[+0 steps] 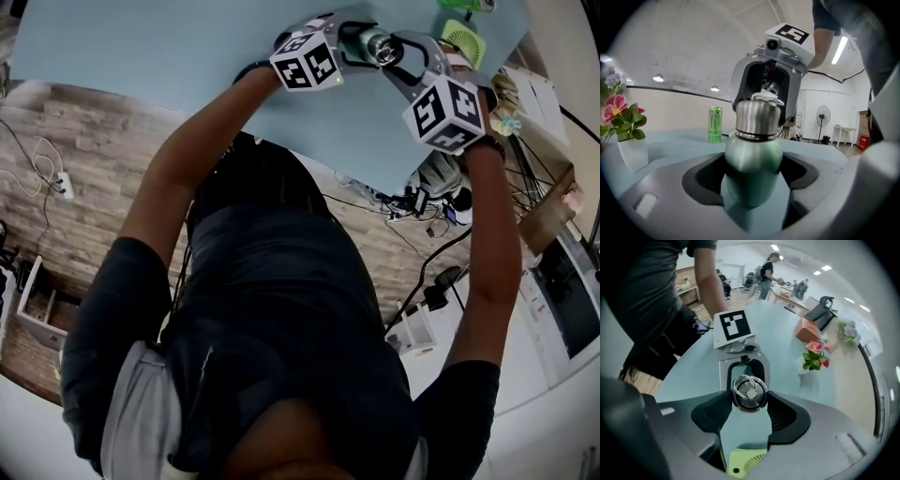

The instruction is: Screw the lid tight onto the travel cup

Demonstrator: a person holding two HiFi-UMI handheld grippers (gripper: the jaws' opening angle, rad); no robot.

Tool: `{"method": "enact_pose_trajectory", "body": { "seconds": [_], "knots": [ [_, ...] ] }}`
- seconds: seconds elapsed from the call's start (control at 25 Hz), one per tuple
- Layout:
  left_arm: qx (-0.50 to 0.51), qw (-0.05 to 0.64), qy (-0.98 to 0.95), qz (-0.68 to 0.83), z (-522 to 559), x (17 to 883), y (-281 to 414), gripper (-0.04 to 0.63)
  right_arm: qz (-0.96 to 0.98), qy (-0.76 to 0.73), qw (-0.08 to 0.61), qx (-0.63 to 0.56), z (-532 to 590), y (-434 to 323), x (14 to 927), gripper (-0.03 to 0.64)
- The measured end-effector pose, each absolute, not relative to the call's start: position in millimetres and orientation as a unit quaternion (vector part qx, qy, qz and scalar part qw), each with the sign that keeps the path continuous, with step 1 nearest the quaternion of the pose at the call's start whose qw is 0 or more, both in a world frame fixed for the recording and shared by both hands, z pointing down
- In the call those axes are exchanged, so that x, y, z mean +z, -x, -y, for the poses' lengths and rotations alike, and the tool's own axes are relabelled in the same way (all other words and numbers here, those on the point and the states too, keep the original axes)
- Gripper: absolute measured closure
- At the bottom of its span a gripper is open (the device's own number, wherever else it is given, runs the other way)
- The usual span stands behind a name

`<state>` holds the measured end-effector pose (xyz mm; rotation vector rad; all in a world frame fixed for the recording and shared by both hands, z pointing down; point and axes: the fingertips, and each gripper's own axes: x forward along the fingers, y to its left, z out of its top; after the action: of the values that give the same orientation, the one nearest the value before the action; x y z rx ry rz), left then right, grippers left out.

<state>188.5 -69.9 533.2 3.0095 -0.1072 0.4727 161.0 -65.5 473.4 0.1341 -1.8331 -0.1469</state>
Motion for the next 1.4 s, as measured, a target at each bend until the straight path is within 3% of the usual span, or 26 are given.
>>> {"method": "enact_pose_trajectory", "body": {
  "seconds": [0.32, 0.44, 0.68, 1.12, 1.4],
  "knots": [
    [0.154, 0.045, -0.986, 0.036, 69, 533, -187, 0.179, 0.794, -0.381, 0.443, 0.167, 79, -158, 464, 0.382],
    [0.154, 0.045, -0.986, 0.036, 69, 533, -188, 0.179, 0.761, -0.483, 0.391, 0.184, 80, -163, 464, 0.382],
    [0.154, 0.046, -0.986, 0.036, 70, 533, -187, 0.179, 0.733, -0.552, 0.361, 0.166, 80, -162, 464, 0.382],
    [0.153, 0.047, -0.986, 0.036, 69, 533, -188, 0.179, 0.784, -0.417, 0.445, 0.119, 72, -158, 454, 0.356],
    [0.154, 0.048, -0.986, 0.034, 71, 534, -187, 0.179, 0.800, -0.101, 0.587, -0.073, 63, -143, 443, 0.356]
  ]
}}
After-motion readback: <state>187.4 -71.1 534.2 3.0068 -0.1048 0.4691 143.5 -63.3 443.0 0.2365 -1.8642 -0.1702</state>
